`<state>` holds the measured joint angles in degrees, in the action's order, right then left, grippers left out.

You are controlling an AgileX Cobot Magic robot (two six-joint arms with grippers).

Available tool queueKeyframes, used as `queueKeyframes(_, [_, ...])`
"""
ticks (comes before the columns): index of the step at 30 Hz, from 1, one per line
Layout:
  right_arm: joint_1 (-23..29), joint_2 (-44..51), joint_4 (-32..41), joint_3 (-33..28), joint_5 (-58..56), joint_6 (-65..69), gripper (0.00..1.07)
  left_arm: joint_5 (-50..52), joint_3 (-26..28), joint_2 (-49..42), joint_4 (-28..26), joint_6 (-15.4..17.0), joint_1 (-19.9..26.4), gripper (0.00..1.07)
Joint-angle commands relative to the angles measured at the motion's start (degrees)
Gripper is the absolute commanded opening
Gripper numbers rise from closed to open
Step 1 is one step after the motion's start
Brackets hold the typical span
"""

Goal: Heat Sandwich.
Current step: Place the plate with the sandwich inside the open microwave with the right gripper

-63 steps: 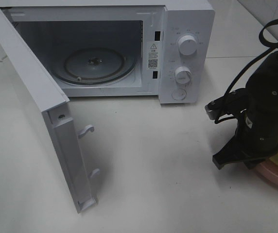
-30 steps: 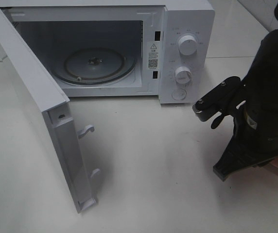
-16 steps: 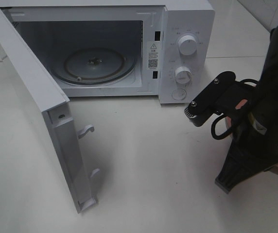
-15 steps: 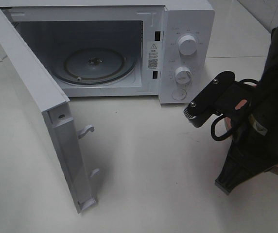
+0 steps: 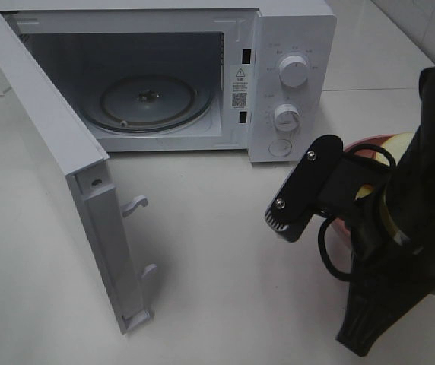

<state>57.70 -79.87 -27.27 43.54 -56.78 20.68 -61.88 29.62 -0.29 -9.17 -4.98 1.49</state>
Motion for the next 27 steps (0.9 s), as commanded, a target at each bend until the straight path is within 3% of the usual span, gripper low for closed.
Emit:
queueKeyframes(1, [2.8,0.6,-1.8,-0.2,-1.4,-1.1,0.00,0.6,-0.2,-1.0,-0.7,0.1,-0.2,0.97])
queueKeyframes(11, [7.5,0.6,-1.8,-0.2,-1.6,-5.2,0.00,0.6,-0.2,-1.0,-0.7,0.1,-0.2,0.97])
queueKeyframes(27, [7.7,0.6,-2.3,-0.2,1.0,-20.7,0.00,0.6,-0.2,-1.0,-0.7,0.1,-0.2,0.97])
